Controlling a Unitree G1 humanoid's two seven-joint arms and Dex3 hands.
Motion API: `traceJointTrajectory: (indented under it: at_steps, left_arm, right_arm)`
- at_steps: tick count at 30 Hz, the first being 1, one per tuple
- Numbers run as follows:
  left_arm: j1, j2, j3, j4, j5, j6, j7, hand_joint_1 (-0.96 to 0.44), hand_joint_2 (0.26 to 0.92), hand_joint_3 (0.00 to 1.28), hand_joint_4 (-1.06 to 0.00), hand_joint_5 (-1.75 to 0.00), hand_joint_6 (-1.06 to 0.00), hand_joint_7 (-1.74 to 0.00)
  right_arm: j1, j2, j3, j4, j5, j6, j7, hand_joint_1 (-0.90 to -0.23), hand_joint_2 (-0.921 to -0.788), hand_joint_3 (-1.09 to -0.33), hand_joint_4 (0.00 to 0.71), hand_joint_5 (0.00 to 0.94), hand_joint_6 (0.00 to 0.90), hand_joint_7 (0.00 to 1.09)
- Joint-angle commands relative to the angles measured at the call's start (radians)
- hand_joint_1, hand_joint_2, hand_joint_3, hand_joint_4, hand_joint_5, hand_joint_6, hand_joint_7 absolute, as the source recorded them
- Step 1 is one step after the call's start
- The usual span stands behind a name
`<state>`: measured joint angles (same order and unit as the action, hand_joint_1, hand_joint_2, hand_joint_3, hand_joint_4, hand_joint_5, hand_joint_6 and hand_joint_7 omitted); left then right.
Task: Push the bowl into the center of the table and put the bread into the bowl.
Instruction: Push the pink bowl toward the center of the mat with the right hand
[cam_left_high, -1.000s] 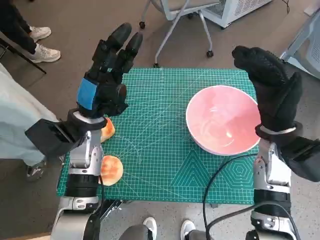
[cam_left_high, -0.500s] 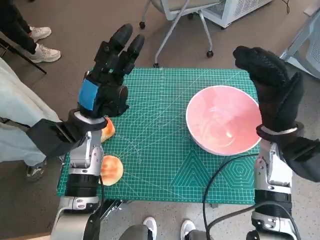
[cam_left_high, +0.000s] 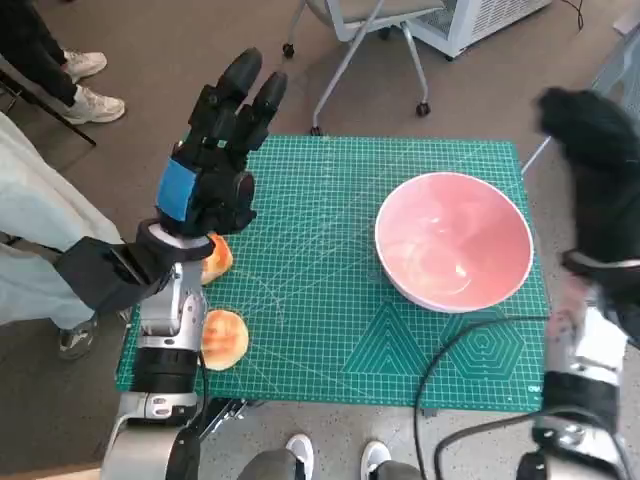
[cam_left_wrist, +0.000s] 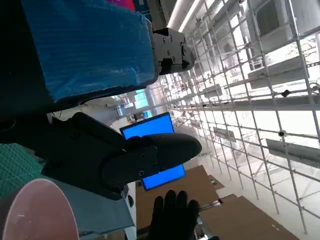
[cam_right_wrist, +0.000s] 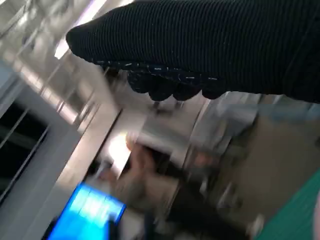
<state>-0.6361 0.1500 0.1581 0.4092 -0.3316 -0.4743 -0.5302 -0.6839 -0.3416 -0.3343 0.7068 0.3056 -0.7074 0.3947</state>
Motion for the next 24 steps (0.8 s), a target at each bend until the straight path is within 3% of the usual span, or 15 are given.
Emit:
traceJointTrajectory:
  at_steps: [1,7,12,17,24]
  left_arm:
    - [-0.01,-0.005,0.003,0.007,-0.011,-0.013,-0.006,-0.74,0.921,0.68,-0.09,0.0,0.0,-0.2]
    - [-0.012,-0.005,0.006,0.019,-0.008,-0.025,-0.009,-0.74,0.921,0.67,-0.06,0.0,0.0,-0.17]
    - [-0.013,-0.004,0.008,0.026,-0.011,-0.029,-0.013,-0.74,0.921,0.67,-0.05,0.0,0.0,-0.14]
    - [-0.01,-0.002,0.009,0.019,-0.016,-0.027,-0.017,-0.74,0.921,0.67,-0.05,0.0,0.0,-0.13]
    - [-0.006,0.003,0.011,0.013,-0.026,-0.02,-0.026,-0.73,0.921,0.68,-0.05,0.0,0.0,-0.09]
  right_arm:
    - [-0.048,-0.041,-0.054,0.242,-0.006,-0.025,-0.049,-0.66,-0.921,-0.685,0.134,0.0,0.106,0.29]
    - [-0.094,-0.065,-0.091,0.418,0.011,0.01,-0.077,-0.637,-0.921,-0.711,0.117,0.0,0.106,0.28]
    - [-0.117,-0.073,-0.12,0.524,0.02,0.062,-0.081,-0.577,-0.921,-0.786,0.087,0.0,0.106,0.26]
    - [-0.112,-0.053,-0.155,0.579,0.037,0.139,-0.082,-0.563,-0.921,-0.846,0.057,0.001,0.126,0.22]
    - [-0.099,-0.013,-0.175,0.602,0.036,0.201,-0.106,-0.627,-0.921,-0.867,0.06,0.007,0.151,0.19]
